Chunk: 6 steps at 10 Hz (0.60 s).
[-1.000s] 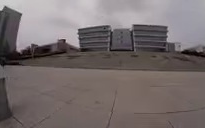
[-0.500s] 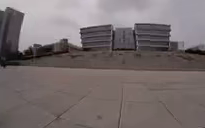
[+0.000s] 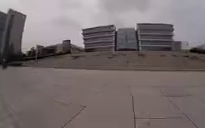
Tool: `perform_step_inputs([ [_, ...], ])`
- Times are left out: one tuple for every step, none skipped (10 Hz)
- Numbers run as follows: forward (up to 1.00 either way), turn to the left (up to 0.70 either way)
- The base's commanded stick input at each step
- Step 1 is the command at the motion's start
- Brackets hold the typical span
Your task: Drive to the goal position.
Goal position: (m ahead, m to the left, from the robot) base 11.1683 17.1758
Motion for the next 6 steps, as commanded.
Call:
perform_step_inputs([
  [1.00, 0.00],
  [1.00, 0.06],
  [1.00, 0.40],
  [1.00, 0.36],
  [1.00, 0.02],
  [1.00, 0.00],
])
